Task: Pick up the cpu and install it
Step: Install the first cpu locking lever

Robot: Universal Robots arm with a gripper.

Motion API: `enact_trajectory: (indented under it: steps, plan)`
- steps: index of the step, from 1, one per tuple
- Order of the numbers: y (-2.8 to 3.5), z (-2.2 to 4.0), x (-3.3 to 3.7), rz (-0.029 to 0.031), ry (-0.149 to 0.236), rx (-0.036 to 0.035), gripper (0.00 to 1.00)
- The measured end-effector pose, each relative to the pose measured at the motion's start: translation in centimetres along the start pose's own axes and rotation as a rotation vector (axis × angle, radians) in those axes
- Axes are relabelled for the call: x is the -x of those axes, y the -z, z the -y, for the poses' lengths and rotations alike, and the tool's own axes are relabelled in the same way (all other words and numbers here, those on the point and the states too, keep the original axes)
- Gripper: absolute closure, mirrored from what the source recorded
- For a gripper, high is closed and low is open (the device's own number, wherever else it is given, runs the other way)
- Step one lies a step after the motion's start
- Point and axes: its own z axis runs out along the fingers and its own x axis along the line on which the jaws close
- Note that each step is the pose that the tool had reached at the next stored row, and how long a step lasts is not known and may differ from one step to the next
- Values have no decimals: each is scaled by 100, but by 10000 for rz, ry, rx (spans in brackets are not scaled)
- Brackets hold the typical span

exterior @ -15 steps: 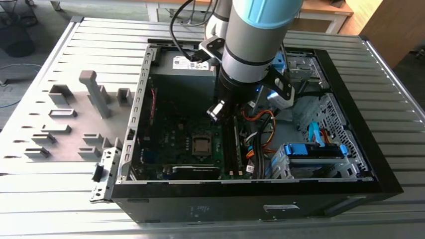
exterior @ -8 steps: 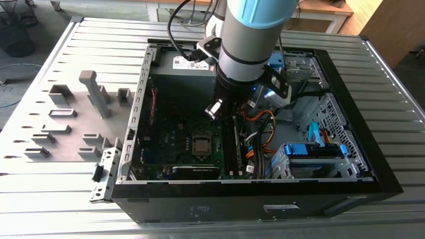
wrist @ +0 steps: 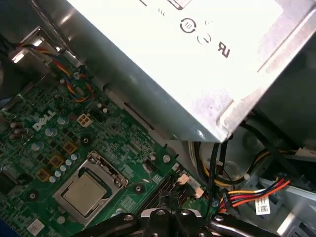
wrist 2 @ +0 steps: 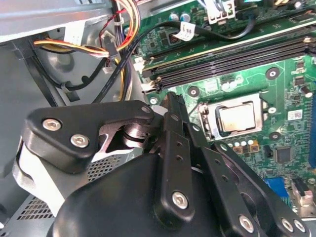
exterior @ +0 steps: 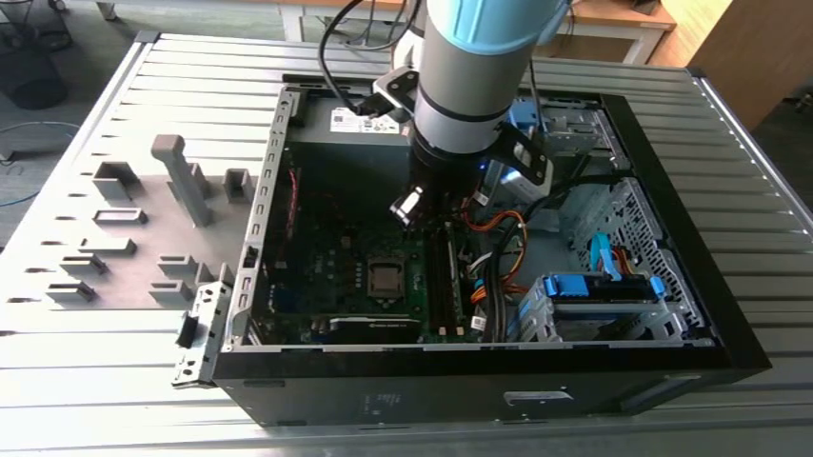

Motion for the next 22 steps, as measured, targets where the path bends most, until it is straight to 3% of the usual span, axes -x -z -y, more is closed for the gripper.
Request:
enact_trajectory:
  steps: [15,22]
  plan:
    - [-72,-125,-62,120,24,-109,89]
    - [-81,-140,-79,113,28,-142,89]
